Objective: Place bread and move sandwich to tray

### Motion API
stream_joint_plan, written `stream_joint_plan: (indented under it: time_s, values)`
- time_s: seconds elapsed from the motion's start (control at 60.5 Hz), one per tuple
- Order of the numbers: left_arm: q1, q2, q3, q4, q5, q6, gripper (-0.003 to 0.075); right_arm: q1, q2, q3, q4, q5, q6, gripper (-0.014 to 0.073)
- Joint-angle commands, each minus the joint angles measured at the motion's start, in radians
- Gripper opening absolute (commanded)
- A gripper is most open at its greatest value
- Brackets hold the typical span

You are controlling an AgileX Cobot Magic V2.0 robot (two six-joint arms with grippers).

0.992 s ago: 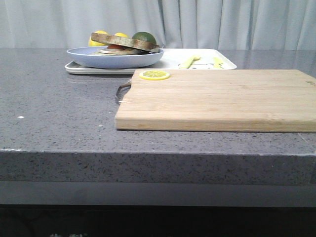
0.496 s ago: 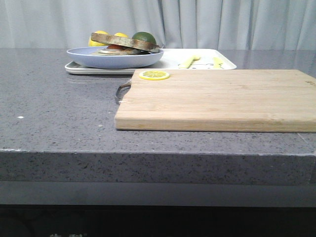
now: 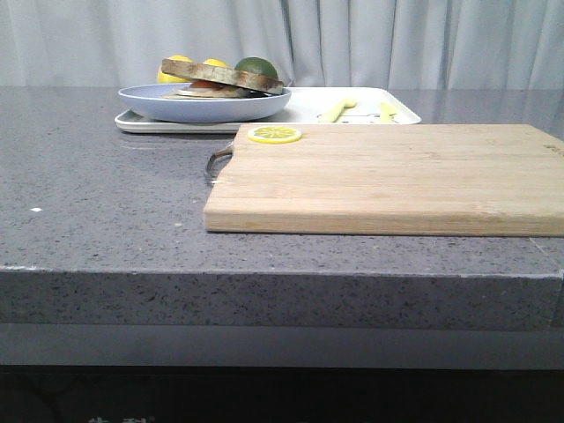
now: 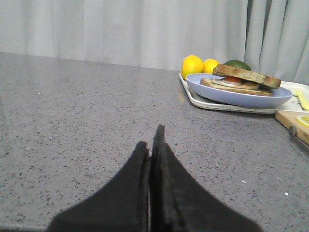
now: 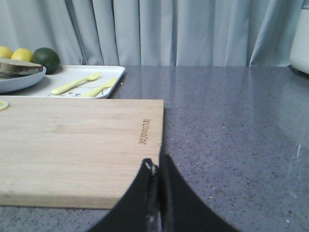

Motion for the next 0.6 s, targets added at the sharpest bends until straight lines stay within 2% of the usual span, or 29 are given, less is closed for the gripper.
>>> stream_joint_plan:
  time_s: [0.0, 0.579]
  values:
    - [0.003, -0.02, 0.005, -0.001, -0.084, -0.007, -0.0018, -0.016, -0.025, -0.004, -0.099, -0.099, 0.13, -0.0068]
    - [0.003, -0.02, 0.005, -0.001, -0.084, -0.007, -0.0018, -0.027, -0.025, -0.004, -0.075, -0.041, 0.103, -0.0068]
